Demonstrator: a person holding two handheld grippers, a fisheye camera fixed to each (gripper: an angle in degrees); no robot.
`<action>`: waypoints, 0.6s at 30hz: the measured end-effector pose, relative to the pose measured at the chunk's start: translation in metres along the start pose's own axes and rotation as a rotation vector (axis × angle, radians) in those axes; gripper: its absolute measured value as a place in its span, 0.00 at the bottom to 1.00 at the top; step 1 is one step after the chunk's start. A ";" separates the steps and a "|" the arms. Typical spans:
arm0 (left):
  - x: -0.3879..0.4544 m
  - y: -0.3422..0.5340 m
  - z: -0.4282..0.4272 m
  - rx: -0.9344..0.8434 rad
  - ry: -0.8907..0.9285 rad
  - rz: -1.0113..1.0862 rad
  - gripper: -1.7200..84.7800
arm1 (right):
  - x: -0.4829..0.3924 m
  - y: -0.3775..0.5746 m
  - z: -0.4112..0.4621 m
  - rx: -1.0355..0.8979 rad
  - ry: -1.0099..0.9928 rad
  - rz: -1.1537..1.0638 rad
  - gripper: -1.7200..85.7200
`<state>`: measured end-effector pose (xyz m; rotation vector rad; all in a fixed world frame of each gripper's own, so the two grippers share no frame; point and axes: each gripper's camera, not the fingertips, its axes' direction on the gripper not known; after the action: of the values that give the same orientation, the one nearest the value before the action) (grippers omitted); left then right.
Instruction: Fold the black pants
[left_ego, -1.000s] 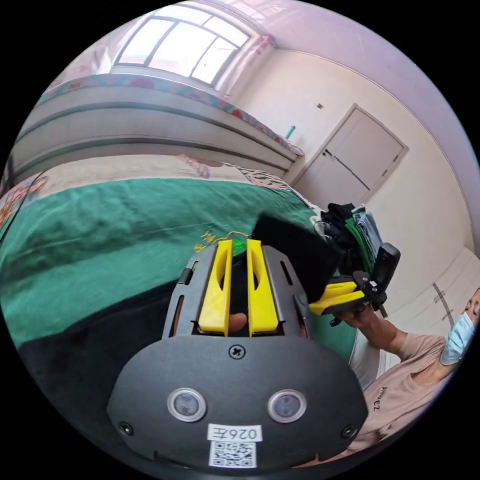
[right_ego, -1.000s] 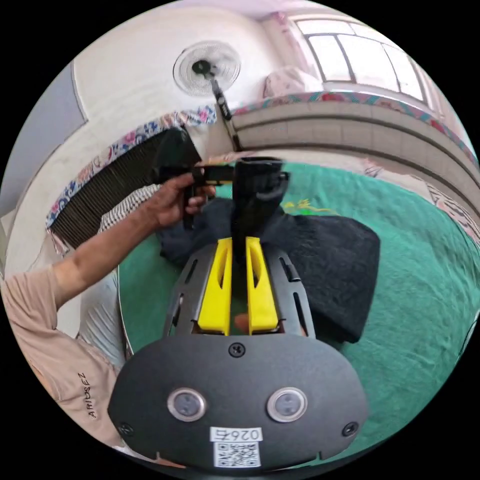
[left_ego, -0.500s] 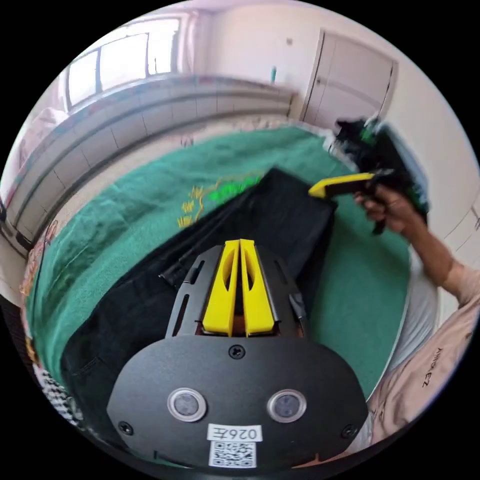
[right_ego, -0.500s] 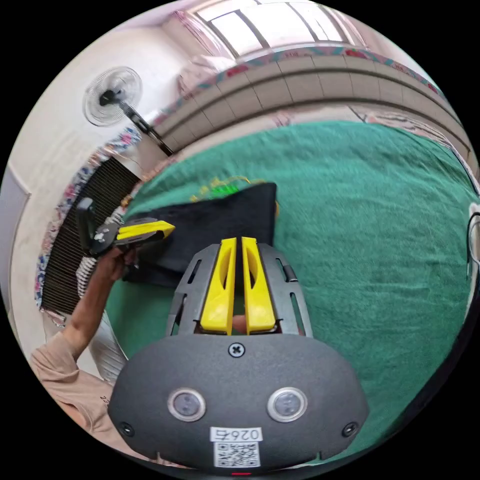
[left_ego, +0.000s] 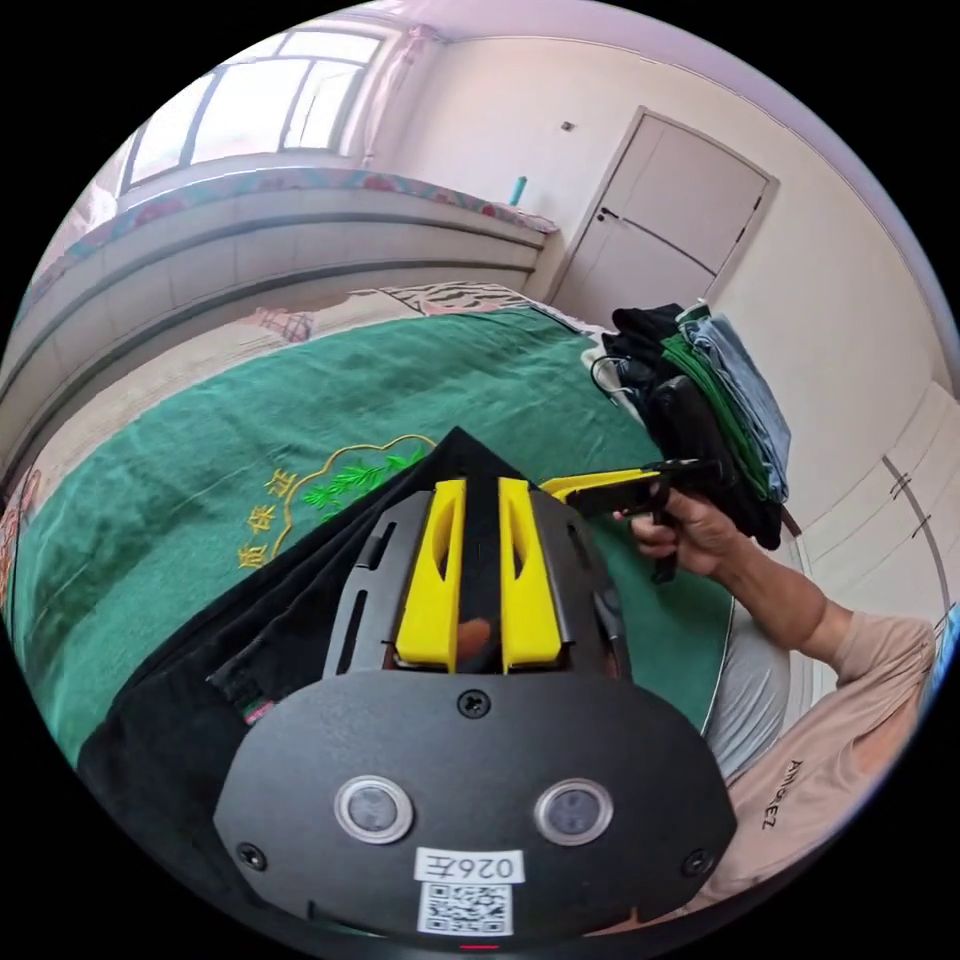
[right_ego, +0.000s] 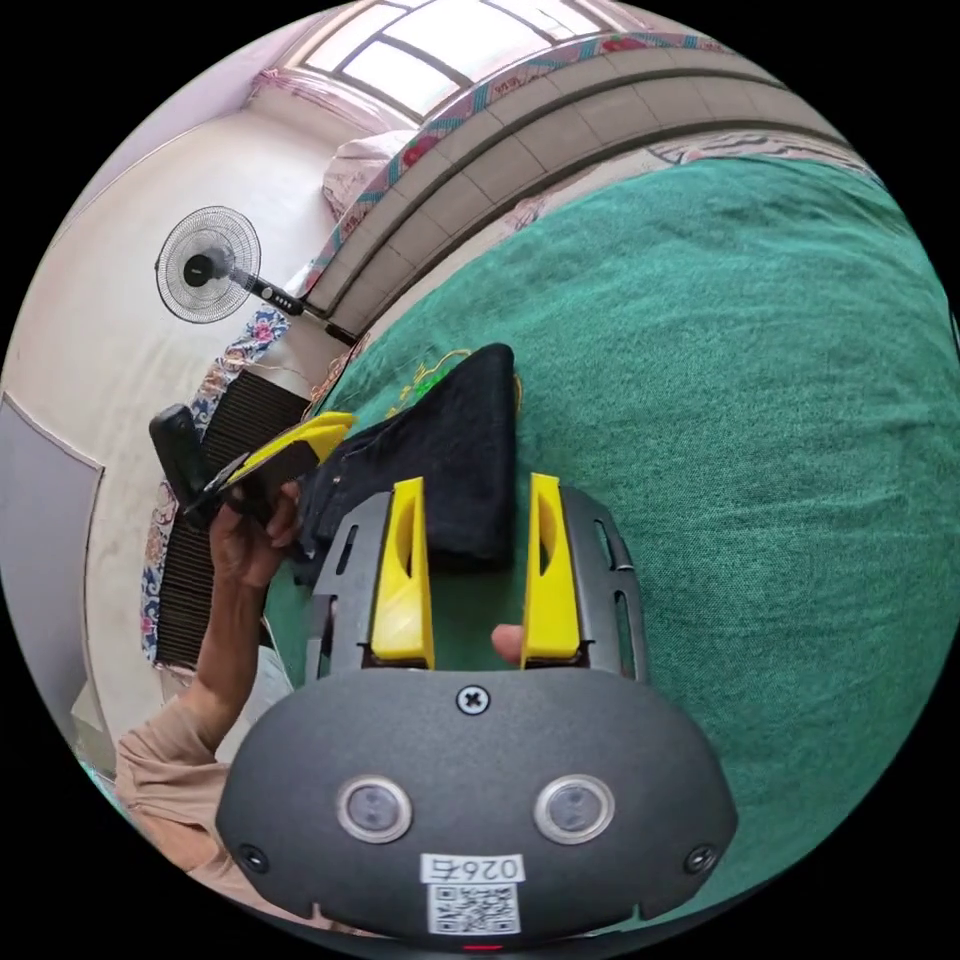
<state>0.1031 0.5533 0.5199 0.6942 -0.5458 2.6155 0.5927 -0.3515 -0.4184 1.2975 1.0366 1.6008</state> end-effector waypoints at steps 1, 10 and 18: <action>-0.004 -0.009 0.016 -0.036 0.042 -0.027 0.14 | 0.000 0.002 0.004 0.004 0.013 -0.002 0.11; -0.023 -0.062 0.078 -0.290 0.225 -0.228 0.28 | -0.048 0.048 0.053 0.068 0.247 -0.361 0.01; -0.035 -0.067 0.070 -0.373 0.120 -0.218 0.11 | -0.085 0.106 0.117 0.090 0.395 -0.608 0.03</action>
<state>0.1882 0.5697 0.5754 0.4457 -0.8405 2.2495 0.7103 -0.4549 -0.3304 0.6224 1.5789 1.3585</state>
